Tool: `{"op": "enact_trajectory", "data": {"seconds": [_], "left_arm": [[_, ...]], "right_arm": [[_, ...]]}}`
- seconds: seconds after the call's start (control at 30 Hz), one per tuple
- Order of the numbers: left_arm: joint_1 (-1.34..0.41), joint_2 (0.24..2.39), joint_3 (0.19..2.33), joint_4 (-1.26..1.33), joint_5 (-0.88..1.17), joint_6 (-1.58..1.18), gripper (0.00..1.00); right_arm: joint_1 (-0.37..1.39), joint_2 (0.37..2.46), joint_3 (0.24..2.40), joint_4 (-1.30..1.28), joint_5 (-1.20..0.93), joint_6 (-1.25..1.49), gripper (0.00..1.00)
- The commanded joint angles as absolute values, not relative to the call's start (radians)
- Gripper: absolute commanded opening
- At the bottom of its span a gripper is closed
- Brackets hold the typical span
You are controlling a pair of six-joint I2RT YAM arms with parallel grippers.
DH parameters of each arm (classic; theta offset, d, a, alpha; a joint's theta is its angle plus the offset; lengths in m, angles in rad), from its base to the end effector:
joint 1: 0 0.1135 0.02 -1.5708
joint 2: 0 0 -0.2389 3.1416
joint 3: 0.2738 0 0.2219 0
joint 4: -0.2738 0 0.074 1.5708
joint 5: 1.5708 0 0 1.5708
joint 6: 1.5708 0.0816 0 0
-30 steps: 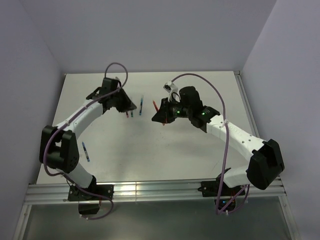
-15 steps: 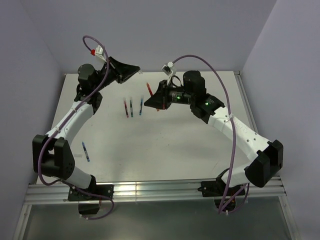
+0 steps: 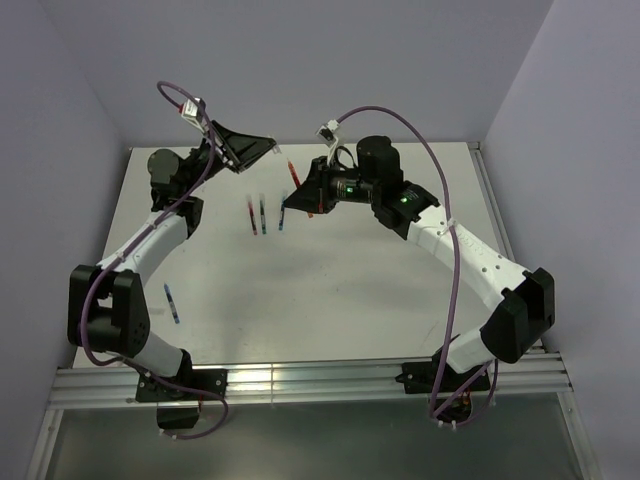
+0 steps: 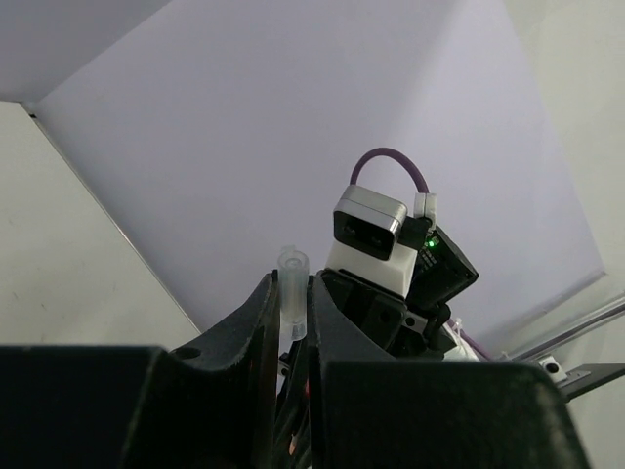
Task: Insert the pens into the pen caps
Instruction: Insert the pen cap onto the pen.
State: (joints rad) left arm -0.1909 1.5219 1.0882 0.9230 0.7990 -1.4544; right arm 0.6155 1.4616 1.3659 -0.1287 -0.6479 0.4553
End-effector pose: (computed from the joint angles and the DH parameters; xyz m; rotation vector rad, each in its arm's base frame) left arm 0.3256 -0.1225 0.3783 -0.0278 1.4728 -1.8170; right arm 0.2556 0.2411 0.3593 -0.6562 1.8448 1.3157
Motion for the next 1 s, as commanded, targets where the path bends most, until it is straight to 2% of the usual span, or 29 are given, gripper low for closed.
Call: {"op": "enact_trajectory", "data": {"seconds": [0.0, 0.97], "left_arm": [[-0.205, 1.531, 1.092, 1.02, 0.836, -1.467, 0.0], [-0.258, 1.543, 1.098, 1.003, 0.844, -1.431, 0.0]], "right_arm": [[0.624, 1.459, 1.41, -0.117, -0.638, 0.44, 0.0], [0.638, 1.468, 1.42, -0.161, -0.586, 0.413, 0.0]]}}
